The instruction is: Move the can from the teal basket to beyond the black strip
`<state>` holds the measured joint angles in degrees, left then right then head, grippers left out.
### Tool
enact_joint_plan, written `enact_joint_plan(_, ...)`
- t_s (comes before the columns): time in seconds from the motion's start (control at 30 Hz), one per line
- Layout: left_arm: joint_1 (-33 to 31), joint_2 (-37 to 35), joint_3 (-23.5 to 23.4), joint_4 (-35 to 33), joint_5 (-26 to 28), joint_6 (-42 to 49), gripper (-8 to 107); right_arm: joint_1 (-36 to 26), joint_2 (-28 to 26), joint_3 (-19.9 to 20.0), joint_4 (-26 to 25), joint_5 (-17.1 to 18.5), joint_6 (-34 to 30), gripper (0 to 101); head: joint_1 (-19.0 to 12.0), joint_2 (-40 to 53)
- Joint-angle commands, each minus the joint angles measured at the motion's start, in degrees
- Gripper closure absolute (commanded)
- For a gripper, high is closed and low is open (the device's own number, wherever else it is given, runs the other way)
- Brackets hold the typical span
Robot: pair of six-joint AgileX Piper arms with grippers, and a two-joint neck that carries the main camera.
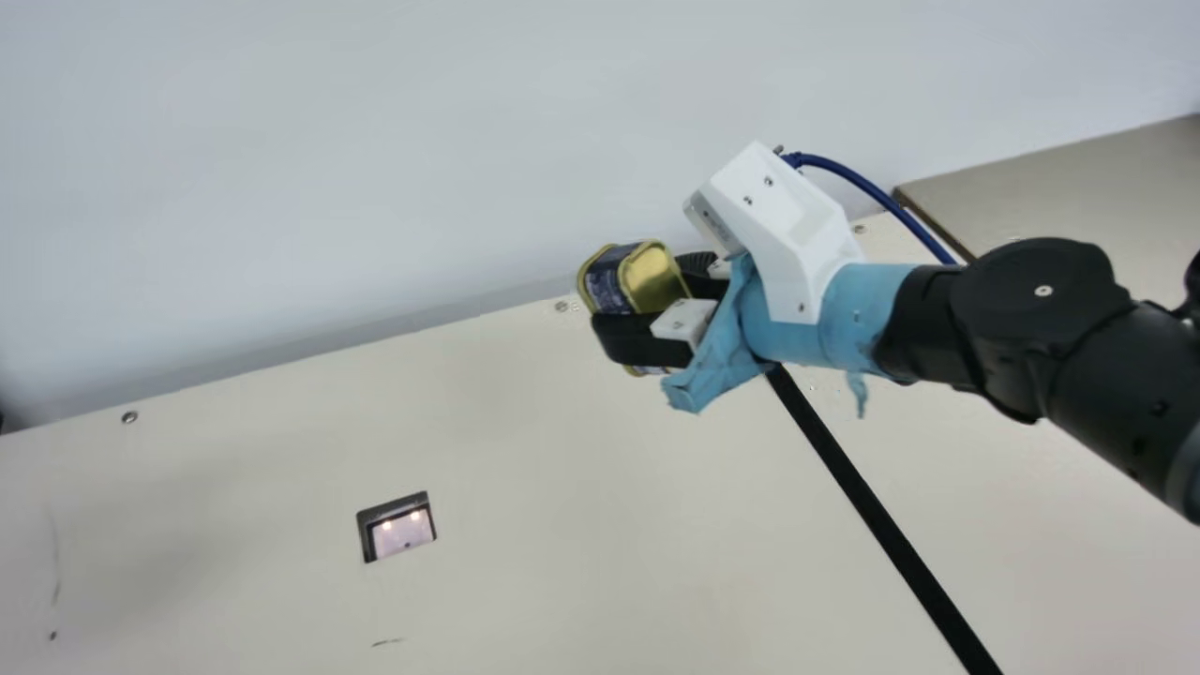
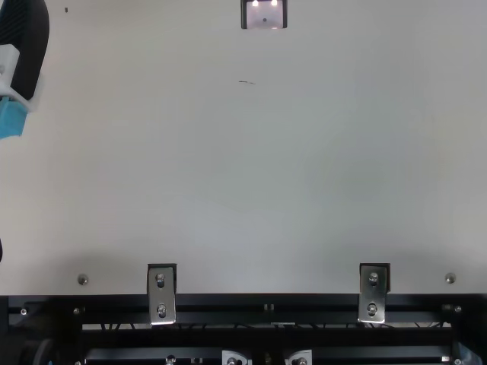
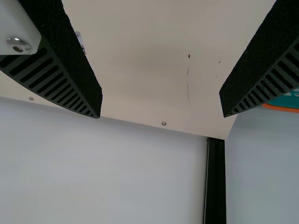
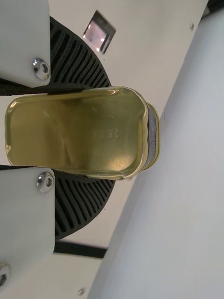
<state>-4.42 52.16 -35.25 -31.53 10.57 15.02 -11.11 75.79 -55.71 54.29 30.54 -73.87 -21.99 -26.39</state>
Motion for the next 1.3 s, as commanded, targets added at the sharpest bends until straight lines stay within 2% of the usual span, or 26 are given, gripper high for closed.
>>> enact_joint_plan(0.0,0.0,0.0,0.0,0.0,0.0,0.0,9,-4.2,-2.4,0.5,-5.6,0.8,3.6,101,-2.0,-3.3)
enact_joint_plan(0.17,0.0,0.0,0.0,0.0,0.0,0.0,9,-10.6,-6.0,1.2,-11.0,3.7,6.8,101,-2.0,-3.3)
enact_joint_plan(0.33,0.0,0.0,0.0,0.0,0.0,0.0,9,-16.6,-7.3,0.6,-16.7,7.5,9.2,101,-2.0,-3.3)
enact_joint_plan(0.73,0.0,0.0,0.0,0.0,0.0,0.0,9,-26.8,-3.6,-4.0,-32.0,17.4,10.7,101,-2.0,-3.3)
enact_joint_plan(0.97,0.0,0.0,0.0,0.0,0.0,0.0,9,-29.0,-0.6,-5.5,-38.3,19.7,10.7,101,-2.0,-3.3)
enact_joint_plan(1.27,0.0,0.0,0.0,0.0,0.0,0.0,9,-29.8,2.8,-5.6,-42.9,19.7,11.1,101,-2.0,-3.3)
